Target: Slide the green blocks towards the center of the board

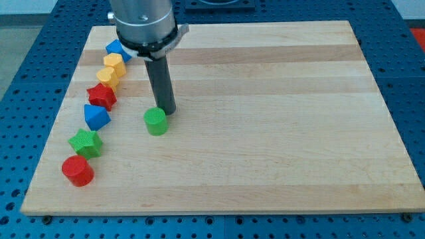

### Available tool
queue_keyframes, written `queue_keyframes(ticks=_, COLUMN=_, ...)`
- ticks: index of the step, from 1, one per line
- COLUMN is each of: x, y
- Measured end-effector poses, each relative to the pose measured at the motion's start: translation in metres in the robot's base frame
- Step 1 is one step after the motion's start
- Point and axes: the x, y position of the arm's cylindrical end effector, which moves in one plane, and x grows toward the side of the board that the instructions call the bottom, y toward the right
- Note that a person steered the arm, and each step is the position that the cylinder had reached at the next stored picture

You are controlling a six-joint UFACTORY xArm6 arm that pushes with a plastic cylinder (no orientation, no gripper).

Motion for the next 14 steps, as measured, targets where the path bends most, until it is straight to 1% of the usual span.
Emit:
queue_keyframes(ticks=1, x=0.015, y=0.026)
queue_keyframes(ticks=2, x=0.051, y=0.061)
queue_keyframes(ticks=3, x=0.109, y=0.056)
queue_keyframes(ticks=4, x=0.167, y=0.012)
queue_keyframes(ticks=5, x=0.17, y=-0.003)
queue_keyframes(ticks=6, x=0.17, y=-0.05)
queue_keyframes(ticks=7, x=0.17, y=-0.127)
queue_keyframes(ticks=8, x=0.154, y=-0.149)
queue_keyframes(ticks=9, x=0.12, y=-0.15)
queue_keyframes(ticks=10, x=0.099, y=-0.153)
queue_keyframes(ticks=11, x=0.099, y=-0.164)
queue_keyframes(ticks=12, x=0.082, y=-0.161)
queue_keyframes(ticks=13, x=0.067, y=-0.142)
queue_keyframes(ticks=14, x=0.064, y=-0.12)
